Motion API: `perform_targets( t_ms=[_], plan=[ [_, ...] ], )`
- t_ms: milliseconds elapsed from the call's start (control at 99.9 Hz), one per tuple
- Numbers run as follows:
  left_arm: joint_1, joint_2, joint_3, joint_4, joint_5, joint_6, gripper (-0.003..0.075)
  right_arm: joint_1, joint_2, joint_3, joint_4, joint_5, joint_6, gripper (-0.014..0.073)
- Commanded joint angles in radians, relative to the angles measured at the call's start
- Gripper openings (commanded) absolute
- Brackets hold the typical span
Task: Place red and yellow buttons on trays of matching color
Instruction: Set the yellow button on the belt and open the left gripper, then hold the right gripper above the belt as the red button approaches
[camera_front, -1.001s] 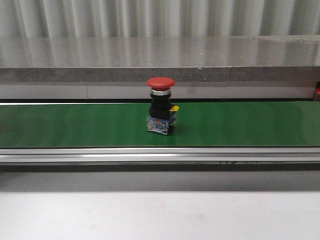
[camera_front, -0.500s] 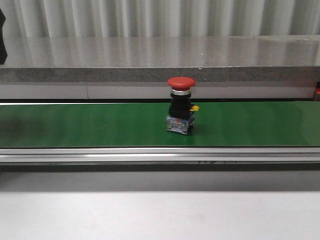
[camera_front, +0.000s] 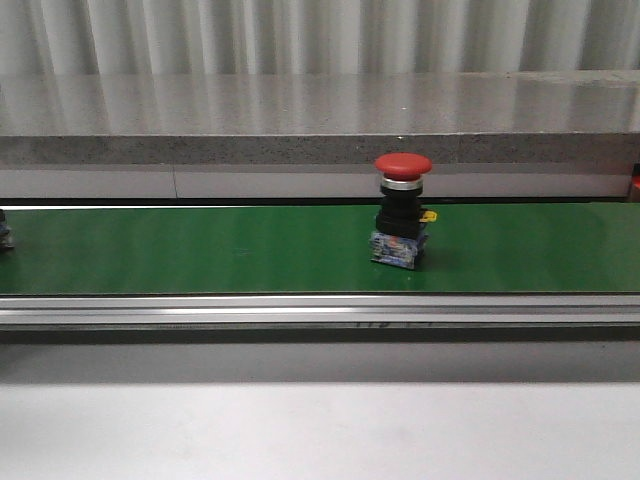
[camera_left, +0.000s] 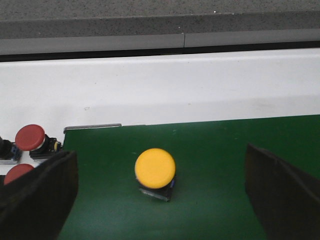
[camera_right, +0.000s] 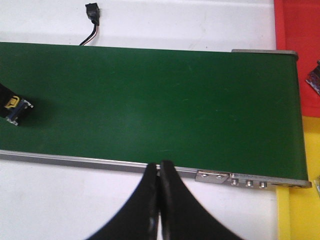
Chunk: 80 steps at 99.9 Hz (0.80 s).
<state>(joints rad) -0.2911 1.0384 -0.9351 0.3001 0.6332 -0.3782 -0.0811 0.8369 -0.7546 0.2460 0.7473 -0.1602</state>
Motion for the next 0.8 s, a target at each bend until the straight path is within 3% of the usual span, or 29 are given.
perform_targets(
  t_ms=[0, 130, 200, 600, 791],
  plan=[
    [-0.009, -0.094, 0.029, 0.021, -0.071, 0.003, 0.0638, 0.002, -0.006, -0.026, 0.01, -0.046, -0.011, -0.0067],
    [-0.009, -0.231, 0.137, 0.023, -0.109, 0.001, 0.0626, 0.002, -0.006, -0.026, 0.01, -0.046, -0.011, -0.0067],
    [-0.009, -0.304, 0.188, 0.023, -0.123, -0.001, 0.0573, 0.002, -0.006, -0.026, 0.01, -0.046, -0.011, -0.0067],
    [-0.009, -0.554, 0.343, 0.023, -0.121, 0.0, -0.0022, 0.002, -0.006, -0.026, 0.01, -0.046, -0.011, -0.0067],
    [-0.009, -0.557, 0.345, 0.023, -0.121, 0.0, -0.002, 0.002, -0.006, -0.026, 0.01, -0.046, -0.011, -0.0067]
  ],
)
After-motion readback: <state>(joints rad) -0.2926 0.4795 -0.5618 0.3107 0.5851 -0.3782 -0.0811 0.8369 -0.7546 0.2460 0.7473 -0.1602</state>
